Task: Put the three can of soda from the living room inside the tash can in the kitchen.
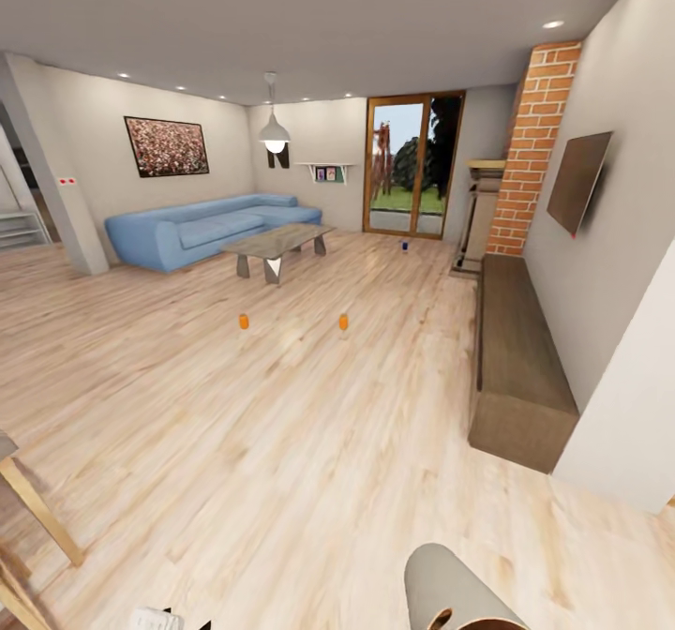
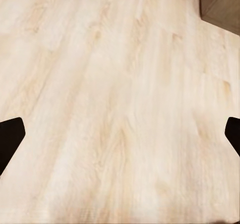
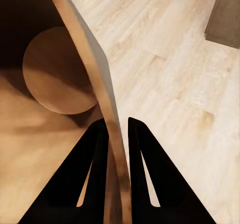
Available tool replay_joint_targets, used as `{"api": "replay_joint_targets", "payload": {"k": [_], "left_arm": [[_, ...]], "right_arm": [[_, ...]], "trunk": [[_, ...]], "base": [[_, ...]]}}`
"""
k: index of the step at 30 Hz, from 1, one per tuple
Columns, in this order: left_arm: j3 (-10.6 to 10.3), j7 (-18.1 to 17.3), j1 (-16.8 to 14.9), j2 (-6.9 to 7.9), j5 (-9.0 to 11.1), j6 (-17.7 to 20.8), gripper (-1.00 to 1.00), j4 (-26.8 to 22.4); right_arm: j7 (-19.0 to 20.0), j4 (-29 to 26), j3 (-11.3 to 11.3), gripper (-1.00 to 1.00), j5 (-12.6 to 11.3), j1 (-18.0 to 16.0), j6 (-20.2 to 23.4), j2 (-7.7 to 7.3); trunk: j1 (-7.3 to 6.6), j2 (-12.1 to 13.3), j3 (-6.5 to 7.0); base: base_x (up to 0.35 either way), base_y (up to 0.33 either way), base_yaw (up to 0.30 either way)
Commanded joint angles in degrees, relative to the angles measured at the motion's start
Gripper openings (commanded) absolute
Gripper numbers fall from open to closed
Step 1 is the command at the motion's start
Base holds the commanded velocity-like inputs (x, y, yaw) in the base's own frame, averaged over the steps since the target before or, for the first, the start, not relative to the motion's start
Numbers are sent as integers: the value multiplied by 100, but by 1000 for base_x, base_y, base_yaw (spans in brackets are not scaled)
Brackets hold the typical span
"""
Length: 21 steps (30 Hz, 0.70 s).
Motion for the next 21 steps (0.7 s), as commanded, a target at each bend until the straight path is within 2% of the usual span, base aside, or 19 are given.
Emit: {"api": "replay_joint_targets", "payload": {"k": [1, 9, 13, 21], "left_arm": [[0, 0, 0, 0, 1, 0, 100, 7], [7, 5, -41, -13, 8, 29, 100, 1], [11, 14, -103, -29, 26, 496, 100, -298], [16, 17, -310, -39, 30, 1168, 100, -1056]], "right_arm": [[55, -11, -6, -100, -54, -3, 5, 0], [55, -102, 0, -100, -51, -42, 5, -2], [59, -565, -1, -100, -51, -155, 38, 3], [56, -1491, -8, -100, -46, -188, 92, 3]], "trunk": [[0, 0, 1], [0, 0, 1], [0, 0, 1], [0, 0, 1]], "base": [[330, 0, 0], [331, 0, 0], [331, 0, 0], [331, 0, 0]]}}
